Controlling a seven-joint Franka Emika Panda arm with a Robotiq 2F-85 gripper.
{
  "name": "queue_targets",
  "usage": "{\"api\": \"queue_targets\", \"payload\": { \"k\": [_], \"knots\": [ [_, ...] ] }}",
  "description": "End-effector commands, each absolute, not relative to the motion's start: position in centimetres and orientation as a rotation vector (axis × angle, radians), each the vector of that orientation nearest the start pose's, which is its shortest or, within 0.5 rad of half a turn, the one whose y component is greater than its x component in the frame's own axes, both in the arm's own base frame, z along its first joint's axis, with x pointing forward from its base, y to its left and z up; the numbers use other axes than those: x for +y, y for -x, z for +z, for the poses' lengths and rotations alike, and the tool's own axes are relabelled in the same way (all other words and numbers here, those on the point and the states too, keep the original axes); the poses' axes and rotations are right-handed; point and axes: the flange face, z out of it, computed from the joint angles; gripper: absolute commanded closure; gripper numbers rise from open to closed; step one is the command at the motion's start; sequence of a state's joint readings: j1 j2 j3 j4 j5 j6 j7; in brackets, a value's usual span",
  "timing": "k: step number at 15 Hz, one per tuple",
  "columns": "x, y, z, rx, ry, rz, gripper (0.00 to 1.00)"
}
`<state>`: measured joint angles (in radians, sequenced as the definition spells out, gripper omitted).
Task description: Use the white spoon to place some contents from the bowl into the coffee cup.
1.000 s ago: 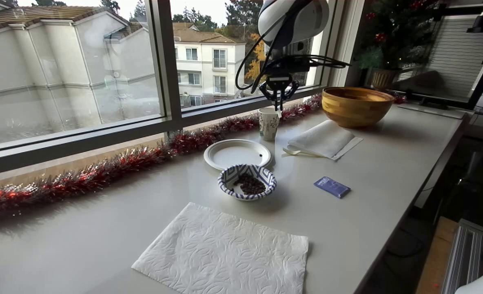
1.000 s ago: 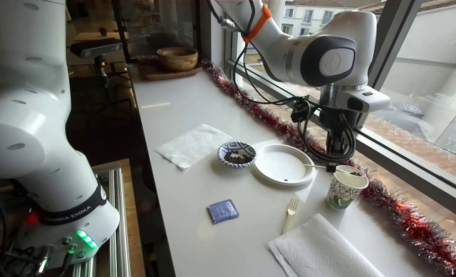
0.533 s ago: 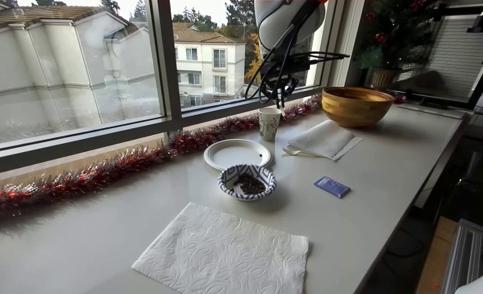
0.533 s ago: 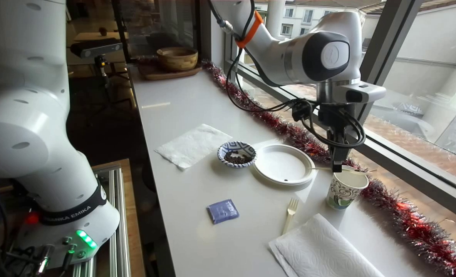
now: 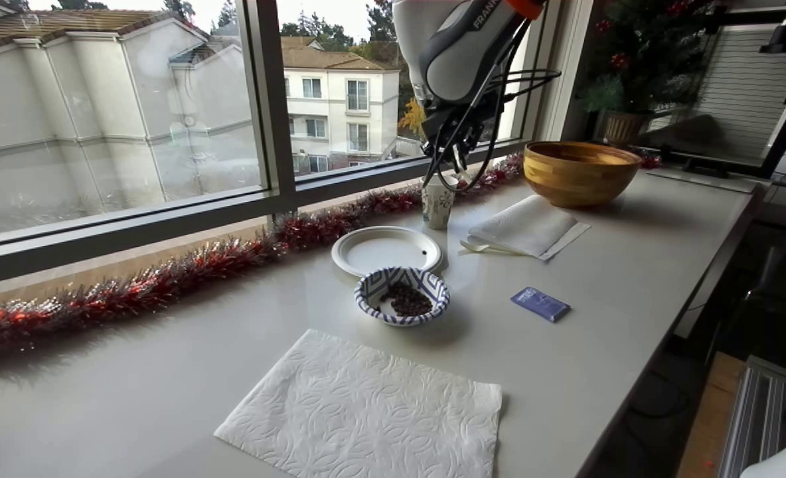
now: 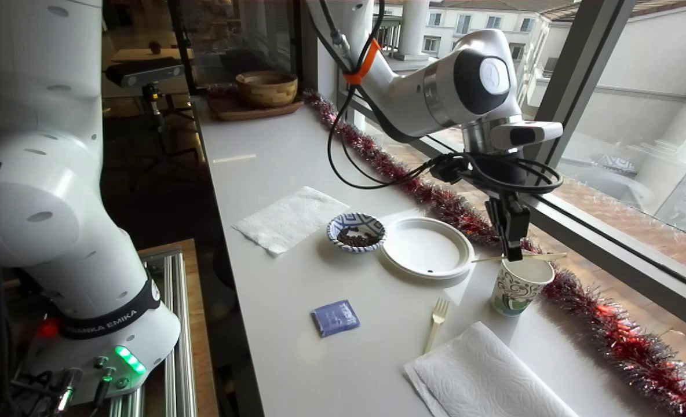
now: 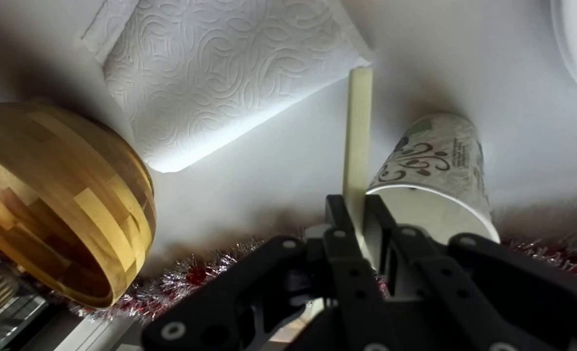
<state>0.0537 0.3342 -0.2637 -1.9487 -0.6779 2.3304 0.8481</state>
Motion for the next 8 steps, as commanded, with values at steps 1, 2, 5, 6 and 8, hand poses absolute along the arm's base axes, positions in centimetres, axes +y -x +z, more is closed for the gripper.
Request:
{"api": "queue_targets", "payload": {
  "k": [1,2,5,6,8],
  "knots": [
    [-12.0,-60.6,31.2,-0.638,-2.385,0.303,0.97],
    [-11.6,-60.5,31.0,-0.607,-2.368,0.305,0.97],
    [-10.4,-60.2,30.0,-0.508,-2.311,0.312,0.97],
    [-10.1,-60.2,29.8,-0.483,-2.297,0.314,0.97],
    [-9.5,-60.1,29.5,-0.453,-2.277,0.319,0.97]
  ]
}}
